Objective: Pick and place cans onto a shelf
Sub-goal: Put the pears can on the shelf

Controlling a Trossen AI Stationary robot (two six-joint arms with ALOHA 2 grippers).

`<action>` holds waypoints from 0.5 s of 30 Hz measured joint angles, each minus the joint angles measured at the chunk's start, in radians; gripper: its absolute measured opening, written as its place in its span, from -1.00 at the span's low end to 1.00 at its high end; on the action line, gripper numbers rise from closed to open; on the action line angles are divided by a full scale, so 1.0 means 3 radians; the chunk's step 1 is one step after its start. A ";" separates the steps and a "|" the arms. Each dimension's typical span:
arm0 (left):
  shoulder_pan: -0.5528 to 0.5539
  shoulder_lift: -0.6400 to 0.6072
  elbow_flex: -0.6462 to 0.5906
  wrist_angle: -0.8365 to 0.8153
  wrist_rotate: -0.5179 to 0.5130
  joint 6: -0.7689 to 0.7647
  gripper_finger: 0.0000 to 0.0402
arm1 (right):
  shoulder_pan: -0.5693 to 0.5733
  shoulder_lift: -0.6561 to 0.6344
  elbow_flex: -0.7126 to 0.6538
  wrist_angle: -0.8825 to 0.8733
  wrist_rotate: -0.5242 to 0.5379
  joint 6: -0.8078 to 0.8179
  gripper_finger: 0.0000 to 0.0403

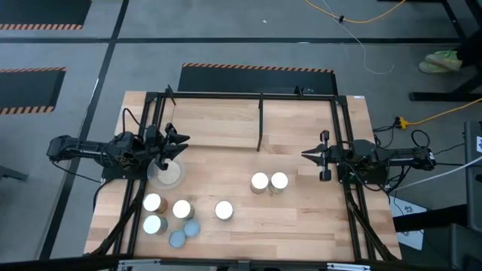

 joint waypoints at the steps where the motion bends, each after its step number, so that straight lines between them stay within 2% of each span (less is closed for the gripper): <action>1: 0.0000 0.0042 0.0000 0.0047 0.0000 0.0001 -0.18 | 0.0000 0.0000 0.0000 0.0000 0.0000 0.0000 -0.77; 6: -0.0001 0.0231 0.0130 0.0066 0.0002 0.0002 -0.18 | 0.0000 0.0000 0.0000 0.0001 0.0000 0.0001 -0.77; 15: -0.0001 0.0679 0.0704 -0.0115 0.0030 0.0035 -0.18 | 0.0001 0.0000 0.0000 0.0000 0.0000 0.0000 -0.77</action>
